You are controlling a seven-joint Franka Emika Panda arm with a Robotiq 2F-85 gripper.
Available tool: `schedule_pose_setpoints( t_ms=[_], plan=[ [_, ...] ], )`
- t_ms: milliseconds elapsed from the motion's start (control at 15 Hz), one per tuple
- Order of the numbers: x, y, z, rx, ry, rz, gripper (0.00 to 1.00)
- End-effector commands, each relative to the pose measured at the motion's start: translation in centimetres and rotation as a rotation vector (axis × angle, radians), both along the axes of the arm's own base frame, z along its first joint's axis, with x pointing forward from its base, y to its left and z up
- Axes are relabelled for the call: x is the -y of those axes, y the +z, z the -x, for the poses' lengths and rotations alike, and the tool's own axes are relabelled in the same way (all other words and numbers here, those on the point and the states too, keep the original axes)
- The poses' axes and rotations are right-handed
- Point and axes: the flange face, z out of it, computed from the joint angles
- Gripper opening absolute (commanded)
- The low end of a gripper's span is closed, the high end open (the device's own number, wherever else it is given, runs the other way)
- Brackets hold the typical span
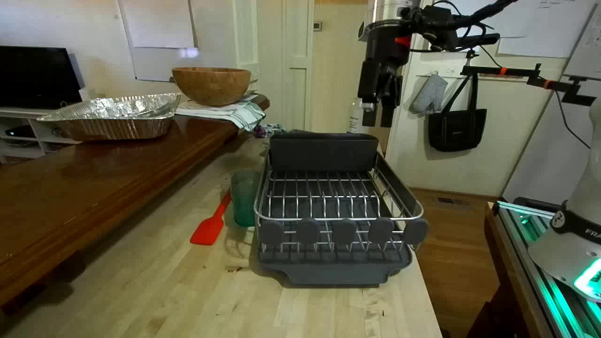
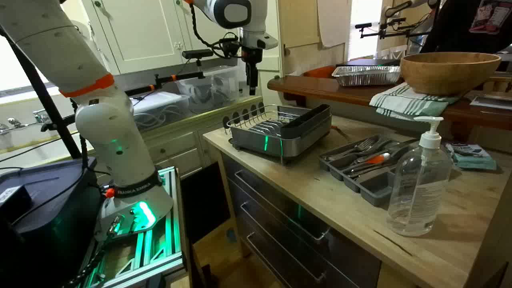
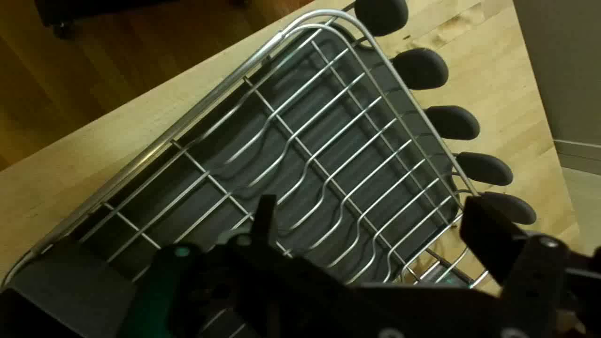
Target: Place some cutlery on the dishrack.
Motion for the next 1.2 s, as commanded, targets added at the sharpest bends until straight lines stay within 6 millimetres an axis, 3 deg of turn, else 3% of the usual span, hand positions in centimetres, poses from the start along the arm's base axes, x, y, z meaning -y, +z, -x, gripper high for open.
schedule_pose_setpoints(
  t_ms=[0, 200, 333, 667, 867, 933, 1000, 1133],
  plan=[
    [0.0, 0.0, 0.0, -0.001, 0.000, 0.000, 1.00],
    [0.0, 0.0, 0.0, -0.001, 0.000, 0.000, 1.00],
    [2.1, 0.0, -0.6, 0.021, -0.056, -0.012, 1.00],
    [10.3, 0.9, -2.1, 0.114, -0.173, 0.023, 1.00],
    [16.8, 1.5, -2.9, 0.164, -0.345, 0.108, 1.00],
    [14.1, 1.4, -2.4, 0.150, -0.264, 0.073, 1.00],
    [15.3, 1.4, -2.3, 0.155, -0.281, 0.077, 1.00],
    [15.2, 1.5, -2.3, 0.156, -0.275, 0.077, 1.00]
  ],
)
